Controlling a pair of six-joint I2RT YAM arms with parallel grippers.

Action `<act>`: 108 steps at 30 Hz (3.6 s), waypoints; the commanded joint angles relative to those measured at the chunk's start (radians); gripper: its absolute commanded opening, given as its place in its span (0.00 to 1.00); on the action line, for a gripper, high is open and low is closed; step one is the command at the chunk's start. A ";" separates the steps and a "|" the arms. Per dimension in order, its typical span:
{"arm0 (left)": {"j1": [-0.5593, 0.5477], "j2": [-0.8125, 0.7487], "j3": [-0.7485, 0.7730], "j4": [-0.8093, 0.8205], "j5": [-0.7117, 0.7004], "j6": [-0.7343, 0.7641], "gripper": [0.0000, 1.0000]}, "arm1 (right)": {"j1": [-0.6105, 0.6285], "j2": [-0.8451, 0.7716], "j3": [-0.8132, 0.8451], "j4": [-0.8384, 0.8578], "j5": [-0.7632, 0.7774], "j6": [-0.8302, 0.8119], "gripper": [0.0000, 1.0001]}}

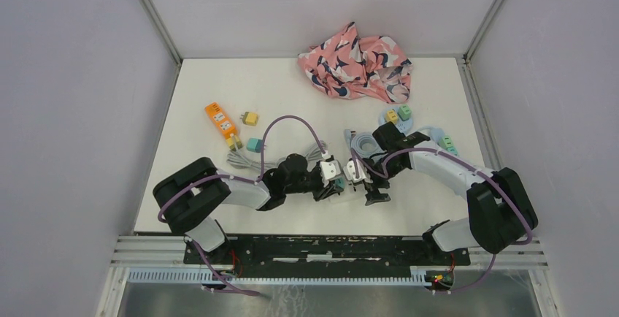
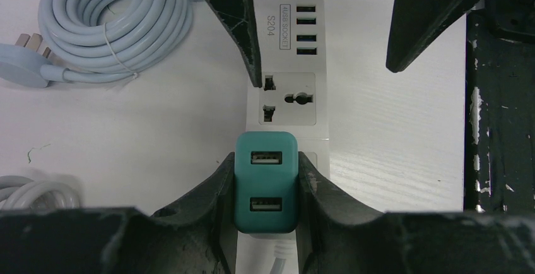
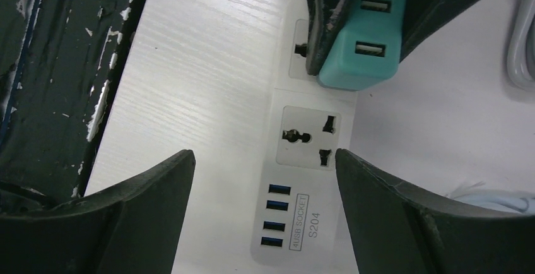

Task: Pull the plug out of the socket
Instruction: Remove the plug from the socket.

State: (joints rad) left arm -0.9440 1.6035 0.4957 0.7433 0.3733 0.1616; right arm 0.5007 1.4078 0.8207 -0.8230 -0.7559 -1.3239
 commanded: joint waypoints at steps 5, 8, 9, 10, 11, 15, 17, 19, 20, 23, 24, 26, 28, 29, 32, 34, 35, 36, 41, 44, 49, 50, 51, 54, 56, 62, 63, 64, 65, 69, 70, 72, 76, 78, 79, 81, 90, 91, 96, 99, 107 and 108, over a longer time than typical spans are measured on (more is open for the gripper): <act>-0.003 -0.020 -0.002 0.135 0.054 -0.048 0.03 | 0.005 -0.031 0.000 0.162 0.003 0.141 0.88; -0.004 -0.017 -0.004 0.167 0.065 -0.064 0.03 | 0.013 -0.017 -0.007 0.191 0.026 0.147 0.85; -0.003 -0.017 -0.004 0.177 0.069 -0.070 0.03 | 0.017 -0.013 -0.006 0.194 0.034 0.149 0.84; -0.004 -0.018 -0.006 0.186 0.074 -0.076 0.03 | 0.021 -0.012 -0.006 0.198 0.041 0.148 0.83; -0.003 -0.018 -0.007 0.196 0.080 -0.081 0.03 | 0.028 -0.009 -0.007 0.201 0.052 0.147 0.82; -0.004 -0.027 -0.020 0.238 0.080 -0.097 0.03 | 0.043 0.002 -0.005 0.195 0.073 0.135 0.77; -0.005 -0.032 -0.024 0.251 0.074 -0.101 0.03 | 0.048 0.006 -0.001 0.182 0.078 0.122 0.76; -0.005 -0.034 -0.032 0.276 0.066 -0.107 0.03 | 0.051 0.009 0.001 0.174 0.080 0.114 0.74; -0.005 -0.035 -0.036 0.293 0.063 -0.112 0.03 | 0.054 0.010 0.001 0.172 0.082 0.111 0.74; -0.006 -0.033 -0.048 0.349 0.054 -0.130 0.03 | 0.061 0.015 0.006 0.164 0.087 0.110 0.72; -0.004 -0.031 -0.051 0.364 0.051 -0.135 0.03 | 0.062 0.016 0.009 0.161 0.087 0.110 0.71; -0.005 -0.028 -0.053 0.381 0.045 -0.140 0.03 | 0.065 0.017 0.012 0.157 0.084 0.110 0.70; -0.005 -0.031 -0.054 0.390 0.043 -0.141 0.03 | 0.067 0.018 0.014 0.150 0.079 0.110 0.66; -0.004 -0.033 -0.056 0.394 0.042 -0.141 0.03 | 0.067 0.020 0.017 0.146 0.077 0.110 0.64; -0.005 -0.046 -0.064 0.412 0.040 -0.145 0.03 | 0.067 0.026 0.030 0.131 0.075 0.110 0.54; -0.004 -0.054 -0.073 0.421 0.037 -0.143 0.03 | 0.067 0.031 0.039 0.123 0.075 0.116 0.46; -0.004 -0.057 -0.075 0.419 0.035 -0.139 0.03 | 0.067 0.031 0.044 0.118 0.075 0.119 0.42; -0.005 -0.061 -0.080 0.416 0.032 -0.133 0.03 | 0.068 0.031 0.048 0.116 0.075 0.124 0.38; -0.004 -0.091 -0.108 0.431 0.000 -0.124 0.03 | 0.070 0.031 0.055 0.112 0.069 0.142 0.15; -0.002 -0.093 -0.122 0.499 -0.017 -0.146 0.03 | 0.084 0.040 0.061 0.099 0.070 0.145 0.05; 0.005 -0.071 -0.132 0.567 -0.024 -0.168 0.03 | 0.099 0.047 0.074 0.082 0.084 0.145 0.00; 0.004 -0.065 -0.126 0.551 -0.025 -0.162 0.03 | 0.100 0.045 0.074 0.082 0.082 0.148 0.00; 0.004 -0.062 -0.113 0.511 -0.024 -0.146 0.03 | 0.100 0.043 0.075 0.085 0.083 0.155 0.00; -0.006 -0.062 -0.064 0.333 -0.068 -0.068 0.03 | 0.101 0.045 0.082 0.093 0.102 0.179 0.00; -0.012 -0.081 -0.074 0.314 -0.099 -0.047 0.03 | 0.100 0.049 0.085 0.092 0.129 0.177 0.00; 0.020 -0.135 -0.117 0.404 -0.073 -0.167 0.03 | 0.101 0.067 0.091 0.068 0.139 0.158 0.00; 0.040 -0.128 -0.116 0.436 -0.030 -0.218 0.03 | 0.102 0.067 0.093 0.064 0.139 0.156 0.00; 0.061 -0.114 -0.119 0.478 0.007 -0.267 0.03 | 0.102 0.068 0.094 0.060 0.137 0.155 0.00; 0.074 -0.102 -0.121 0.516 0.026 -0.302 0.03 | 0.104 0.066 0.095 0.057 0.133 0.155 0.00; 0.029 -0.108 -0.089 0.401 -0.040 -0.173 0.03 | 0.106 0.063 0.098 0.051 0.117 0.155 0.00; -0.002 -0.124 -0.075 0.342 -0.085 -0.104 0.03 | 0.106 0.064 0.099 0.051 0.116 0.157 0.00; -0.064 -0.148 -0.046 0.227 -0.181 0.003 0.03 | 0.105 0.065 0.102 0.051 0.118 0.160 0.00; -0.072 -0.172 -0.068 0.245 -0.232 -0.014 0.03 | 0.105 0.068 0.104 0.046 0.118 0.163 0.00; -0.009 -0.173 -0.105 0.347 -0.160 -0.132 0.03 | 0.106 0.069 0.104 0.047 0.121 0.165 0.00; 0.036 -0.165 -0.114 0.399 -0.090 -0.207 0.03 | 0.105 0.069 0.106 0.047 0.122 0.165 0.00; 0.093 -0.136 -0.130 0.508 0.004 -0.347 0.03 | 0.105 0.072 0.107 0.044 0.122 0.166 0.00; -0.088 -0.223 -0.062 0.172 -0.286 -0.005 0.03 | 0.105 0.088 0.115 0.047 0.131 0.184 0.00; -0.073 -0.233 -0.093 0.227 -0.269 -0.046 0.03 | 0.105 0.091 0.118 0.045 0.129 0.187 0.00; 0.115 -0.192 -0.200 0.599 -0.021 -0.388 0.03 | 0.105 0.097 0.121 0.042 0.127 0.189 0.00; 0.069 -0.208 -0.158 0.464 -0.069 -0.289 0.03 | 0.106 0.100 0.123 0.038 0.124 0.189 0.00; 0.059 -0.262 -0.100 0.257 -0.088 -0.242 0.03 | 0.105 0.104 0.126 0.035 0.124 0.191 0.00; 0.100 -0.238 -0.107 0.310 -0.020 -0.320 0.03 | 0.105 0.104 0.127 0.035 0.123 0.191 0.00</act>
State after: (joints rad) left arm -0.9634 1.3483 0.3748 0.9401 0.2401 -0.0017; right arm 0.6075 1.5177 0.9382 -0.7727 -0.6399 -1.1378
